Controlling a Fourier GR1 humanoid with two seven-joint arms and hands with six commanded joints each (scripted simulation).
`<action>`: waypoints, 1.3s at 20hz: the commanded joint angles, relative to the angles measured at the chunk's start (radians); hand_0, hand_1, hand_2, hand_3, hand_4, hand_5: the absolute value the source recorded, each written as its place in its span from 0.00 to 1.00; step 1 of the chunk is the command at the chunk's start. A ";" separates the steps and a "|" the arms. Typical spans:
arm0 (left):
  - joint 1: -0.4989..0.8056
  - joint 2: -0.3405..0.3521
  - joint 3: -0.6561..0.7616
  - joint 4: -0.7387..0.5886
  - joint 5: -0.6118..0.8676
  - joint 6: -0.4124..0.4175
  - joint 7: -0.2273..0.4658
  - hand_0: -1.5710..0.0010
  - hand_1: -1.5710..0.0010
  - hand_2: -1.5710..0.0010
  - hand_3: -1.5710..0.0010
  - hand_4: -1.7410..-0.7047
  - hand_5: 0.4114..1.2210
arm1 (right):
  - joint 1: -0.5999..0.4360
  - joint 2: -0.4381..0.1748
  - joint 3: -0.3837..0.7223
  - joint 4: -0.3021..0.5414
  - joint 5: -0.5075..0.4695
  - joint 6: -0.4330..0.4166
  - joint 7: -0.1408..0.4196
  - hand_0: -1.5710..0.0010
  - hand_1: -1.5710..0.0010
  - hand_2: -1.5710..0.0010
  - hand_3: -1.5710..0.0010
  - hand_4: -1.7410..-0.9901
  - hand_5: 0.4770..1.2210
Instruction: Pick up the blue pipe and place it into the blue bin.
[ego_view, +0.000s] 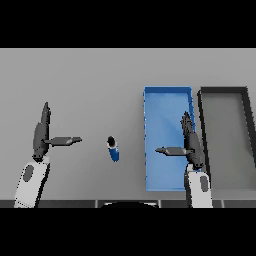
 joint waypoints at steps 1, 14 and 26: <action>0.001 -0.001 -0.001 -0.002 -0.001 0.001 -0.005 1.00 1.00 1.00 1.00 0.75 0.22 | 0.001 -0.001 -0.001 -0.001 -0.001 0.000 -0.001 1.00 1.00 1.00 1.00 0.71 0.20; 0.077 0.167 -0.064 -0.011 -0.004 -0.281 -0.170 1.00 1.00 1.00 1.00 0.75 0.22 | 0.121 -0.157 0.072 -0.132 0.167 0.040 -0.121 1.00 1.00 1.00 1.00 0.72 0.20; 0.123 0.166 -0.289 -0.177 -0.089 -0.446 -0.065 1.00 1.00 1.00 1.00 0.58 0.06 | 0.114 -0.162 0.075 -0.147 0.167 0.045 -0.096 1.00 1.00 1.00 1.00 0.74 0.19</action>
